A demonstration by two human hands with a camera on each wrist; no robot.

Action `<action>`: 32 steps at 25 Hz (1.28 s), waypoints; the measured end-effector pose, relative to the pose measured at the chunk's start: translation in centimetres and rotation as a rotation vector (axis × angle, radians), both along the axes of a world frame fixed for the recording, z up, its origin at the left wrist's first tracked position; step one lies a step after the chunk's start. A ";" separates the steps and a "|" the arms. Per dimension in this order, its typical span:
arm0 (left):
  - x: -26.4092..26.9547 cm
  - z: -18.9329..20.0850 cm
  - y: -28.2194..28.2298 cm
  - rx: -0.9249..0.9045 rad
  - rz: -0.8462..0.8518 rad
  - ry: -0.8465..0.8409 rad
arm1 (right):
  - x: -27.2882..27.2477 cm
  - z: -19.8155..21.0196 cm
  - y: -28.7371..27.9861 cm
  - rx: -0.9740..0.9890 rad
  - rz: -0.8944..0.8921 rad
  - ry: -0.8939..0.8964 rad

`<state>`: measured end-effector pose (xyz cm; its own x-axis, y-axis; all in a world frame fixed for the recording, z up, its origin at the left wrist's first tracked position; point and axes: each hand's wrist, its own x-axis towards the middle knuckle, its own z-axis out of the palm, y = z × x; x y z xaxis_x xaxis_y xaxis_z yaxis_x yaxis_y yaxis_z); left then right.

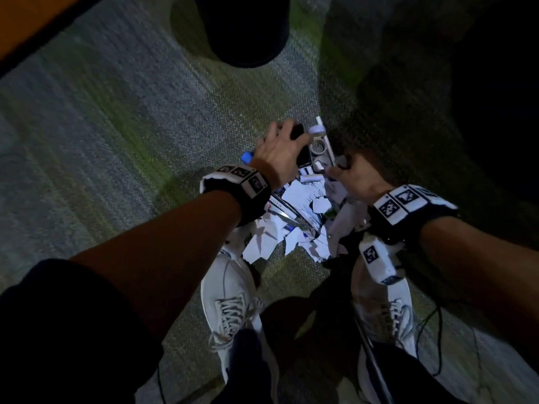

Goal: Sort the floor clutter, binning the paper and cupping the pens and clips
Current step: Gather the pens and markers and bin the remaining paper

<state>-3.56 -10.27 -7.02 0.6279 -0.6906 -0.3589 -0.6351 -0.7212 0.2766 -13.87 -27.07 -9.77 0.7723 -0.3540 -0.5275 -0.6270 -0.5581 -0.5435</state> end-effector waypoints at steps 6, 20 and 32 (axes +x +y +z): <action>2.1 -2.1 1.1 0.027 0.039 0.146 | 1.6 -1.2 0.0 0.100 -0.067 0.052; 2.8 0.2 0.3 0.038 0.028 -0.115 | 2.4 -1.7 0.3 0.176 -0.210 -0.140; 0.7 -5.4 2.5 -0.043 -0.297 -0.275 | 2.6 -1.6 0.1 0.133 -0.297 -0.114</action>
